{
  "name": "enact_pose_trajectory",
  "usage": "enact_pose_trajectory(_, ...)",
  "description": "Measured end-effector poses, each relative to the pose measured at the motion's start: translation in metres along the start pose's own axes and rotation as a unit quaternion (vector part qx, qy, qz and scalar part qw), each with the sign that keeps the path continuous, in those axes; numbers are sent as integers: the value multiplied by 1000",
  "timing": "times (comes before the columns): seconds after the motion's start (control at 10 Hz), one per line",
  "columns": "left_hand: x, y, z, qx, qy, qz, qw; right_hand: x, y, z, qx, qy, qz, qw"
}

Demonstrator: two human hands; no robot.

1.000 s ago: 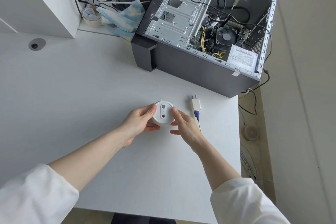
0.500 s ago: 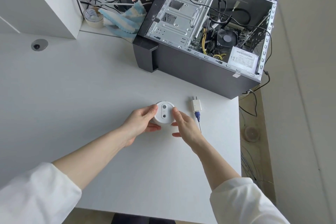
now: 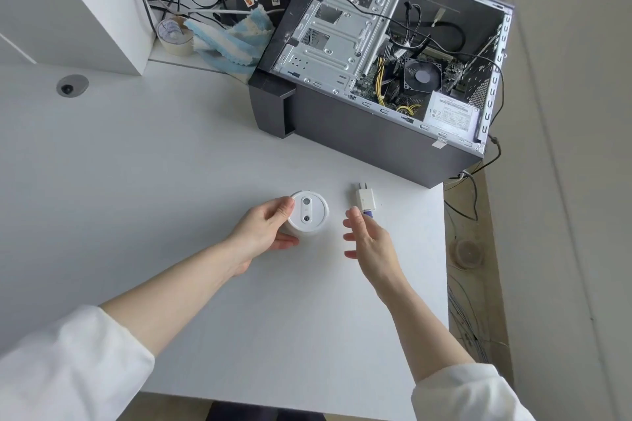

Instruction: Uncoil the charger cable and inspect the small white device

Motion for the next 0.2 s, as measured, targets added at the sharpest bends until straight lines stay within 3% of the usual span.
enact_pose_trajectory(0.2, -12, -7, 0, 12, 41, 57, 997, -10, -5, 0, -22, 1, 1, 1000)
Point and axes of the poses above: each hand's wrist, its own y-axis towards the middle knuckle, its own x-axis out of the palm, z = x × y, the point moved 1 cm from there along y, towards the middle knuckle, and after that the axes turned 9 degrees about z, right-handed, at the moved point
